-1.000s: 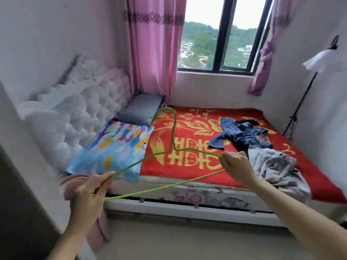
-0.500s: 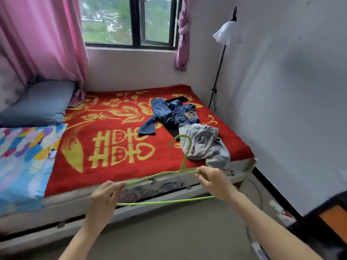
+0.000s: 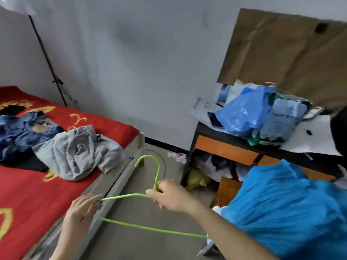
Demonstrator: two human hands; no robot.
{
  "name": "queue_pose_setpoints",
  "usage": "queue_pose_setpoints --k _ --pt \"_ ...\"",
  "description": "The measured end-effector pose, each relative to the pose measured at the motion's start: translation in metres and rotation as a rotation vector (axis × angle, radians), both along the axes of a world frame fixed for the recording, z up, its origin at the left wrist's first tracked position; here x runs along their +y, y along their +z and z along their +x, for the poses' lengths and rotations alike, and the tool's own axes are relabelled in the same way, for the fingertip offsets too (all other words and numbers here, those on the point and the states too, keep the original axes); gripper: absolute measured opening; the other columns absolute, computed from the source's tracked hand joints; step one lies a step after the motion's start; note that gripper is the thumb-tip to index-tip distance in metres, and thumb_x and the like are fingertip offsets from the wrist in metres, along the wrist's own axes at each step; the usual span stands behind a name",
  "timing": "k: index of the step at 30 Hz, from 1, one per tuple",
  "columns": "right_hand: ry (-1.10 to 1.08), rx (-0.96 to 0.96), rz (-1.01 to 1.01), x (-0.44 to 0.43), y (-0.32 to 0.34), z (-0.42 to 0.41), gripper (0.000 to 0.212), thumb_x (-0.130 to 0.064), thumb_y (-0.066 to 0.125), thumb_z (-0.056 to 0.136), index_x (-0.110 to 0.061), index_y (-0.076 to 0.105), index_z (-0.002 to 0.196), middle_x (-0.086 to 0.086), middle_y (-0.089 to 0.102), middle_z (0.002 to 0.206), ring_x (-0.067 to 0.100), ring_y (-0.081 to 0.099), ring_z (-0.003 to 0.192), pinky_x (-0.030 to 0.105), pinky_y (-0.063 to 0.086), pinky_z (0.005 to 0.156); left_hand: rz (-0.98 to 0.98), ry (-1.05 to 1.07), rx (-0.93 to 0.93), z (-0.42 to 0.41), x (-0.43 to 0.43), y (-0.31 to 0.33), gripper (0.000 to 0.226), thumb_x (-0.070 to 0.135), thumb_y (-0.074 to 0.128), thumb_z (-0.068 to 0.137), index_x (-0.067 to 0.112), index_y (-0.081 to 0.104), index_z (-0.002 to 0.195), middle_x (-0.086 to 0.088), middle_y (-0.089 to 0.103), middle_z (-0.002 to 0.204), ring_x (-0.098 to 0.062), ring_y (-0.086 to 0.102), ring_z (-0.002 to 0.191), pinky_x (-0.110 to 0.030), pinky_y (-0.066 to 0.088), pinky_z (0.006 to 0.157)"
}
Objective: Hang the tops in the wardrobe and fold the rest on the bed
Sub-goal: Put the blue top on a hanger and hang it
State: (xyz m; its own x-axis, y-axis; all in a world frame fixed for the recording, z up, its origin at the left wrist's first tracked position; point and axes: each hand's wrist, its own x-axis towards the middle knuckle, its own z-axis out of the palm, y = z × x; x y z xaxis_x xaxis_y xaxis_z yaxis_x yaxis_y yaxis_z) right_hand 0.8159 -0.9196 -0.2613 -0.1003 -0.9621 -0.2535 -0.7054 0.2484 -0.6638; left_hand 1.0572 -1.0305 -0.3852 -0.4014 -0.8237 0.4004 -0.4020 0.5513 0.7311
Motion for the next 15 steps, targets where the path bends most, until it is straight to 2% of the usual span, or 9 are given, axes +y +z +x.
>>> queue_pose_setpoints --k 1,2,3,5,6,8,10,13,15 --pt "-0.094 0.0 0.011 0.004 -0.003 -0.01 0.044 -0.04 0.047 0.094 -0.02 0.047 0.054 -0.005 0.05 0.041 0.004 0.047 0.044 0.025 0.043 0.063 -0.007 -0.095 -0.041 -0.014 -0.015 -0.002 0.044 0.058 0.035 0.094 0.031 0.069 0.104 0.039 0.053 0.115 0.009 0.05 0.103 -0.013 0.035 0.089" --pt "-0.167 -0.002 0.022 0.009 -0.006 -0.017 0.046 -0.039 0.047 0.094 -0.02 0.047 0.052 -0.005 0.05 0.04 0.004 0.047 0.043 0.023 0.042 0.063 -0.028 -0.155 -0.077 -0.026 -0.025 -0.007 0.037 0.057 0.034 0.095 0.043 0.063 0.111 0.039 0.051 0.118 0.003 0.052 0.102 -0.013 0.035 0.09" --pt "-0.262 -0.011 0.011 0.016 -0.006 -0.028 0.049 -0.038 0.046 0.095 -0.018 0.046 0.05 -0.004 0.05 0.042 0.004 0.047 0.044 0.019 0.041 0.063 -0.036 -0.232 -0.097 -0.048 -0.035 -0.002 0.034 0.055 0.033 0.095 0.046 0.059 0.116 0.034 0.053 0.12 -0.002 0.054 0.102 -0.014 0.034 0.091" --pt "-0.397 -0.018 -0.002 0.036 -0.004 -0.045 0.051 -0.034 0.044 0.096 -0.015 0.045 0.049 -0.004 0.05 0.047 0.003 0.047 0.046 0.013 0.037 0.06 -0.031 -0.258 -0.098 -0.083 -0.044 -0.003 0.039 0.048 0.04 0.093 0.027 0.066 0.112 0.007 0.064 0.115 -0.019 0.059 0.102 -0.024 0.035 0.094" --pt "-0.458 -0.02 -0.002 0.049 -0.004 -0.053 0.05 -0.033 0.044 0.097 -0.013 0.047 0.05 -0.004 0.051 0.049 0.003 0.047 0.045 0.013 0.037 0.058 -0.012 -0.215 -0.107 -0.1 -0.045 -0.004 0.042 0.04 0.045 0.09 0.01 0.069 0.107 -0.008 0.066 0.11 -0.033 0.059 0.099 -0.034 0.037 0.091" --pt "-0.592 -0.012 -0.007 0.079 -0.004 -0.069 0.047 -0.031 0.046 0.096 -0.007 0.051 0.056 -0.003 0.051 0.051 0.004 0.047 0.044 0.017 0.04 0.058 0.089 -0.138 -0.161 -0.14 -0.039 0.001 0.031 0.015 0.058 0.085 -0.005 0.065 0.109 -0.027 0.064 0.107 -0.047 0.056 0.099 -0.046 0.04 0.087" --pt "-0.768 -0.026 -0.022 0.122 -0.003 -0.079 0.043 -0.028 0.047 0.096 -0.007 0.05 0.058 -0.003 0.051 0.05 0.005 0.045 0.04 0.018 0.039 0.053 0.195 -0.228 -0.18 -0.188 -0.022 0.013 0.036 -0.006 0.063 0.082 -0.007 0.059 0.118 -0.029 0.061 0.113 -0.047 0.053 0.106 -0.051 0.04 0.09" --pt "-0.985 -0.15 -0.107 0.184 0.011 -0.078 0.033 -0.021 0.047 0.097 -0.012 0.051 0.065 -0.004 0.051 0.045 0.003 0.039 0.033 0.015 0.03 0.042 0.259 -0.391 -0.203 -0.252 0.009 0.029 0.045 0.0 0.063 0.084 -0.004 0.052 0.127 -0.026 0.058 0.121 -0.044 0.051 0.111 -0.051 0.039 0.093" --pt "-1.16 -0.224 -0.253 0.23 0.021 -0.076 0.021 -0.017 0.048 0.096 -0.011 0.061 0.082 -0.002 0.053 0.045 0.004 0.04 0.032 0.015 0.026 0.036 0.221 -0.512 -0.222 -0.291 0.042 0.042 0.044 0.006 0.062 0.085 -0.002 0.052 0.127 -0.025 0.059 0.118 -0.043 0.049 0.111 -0.049 0.039 0.093"
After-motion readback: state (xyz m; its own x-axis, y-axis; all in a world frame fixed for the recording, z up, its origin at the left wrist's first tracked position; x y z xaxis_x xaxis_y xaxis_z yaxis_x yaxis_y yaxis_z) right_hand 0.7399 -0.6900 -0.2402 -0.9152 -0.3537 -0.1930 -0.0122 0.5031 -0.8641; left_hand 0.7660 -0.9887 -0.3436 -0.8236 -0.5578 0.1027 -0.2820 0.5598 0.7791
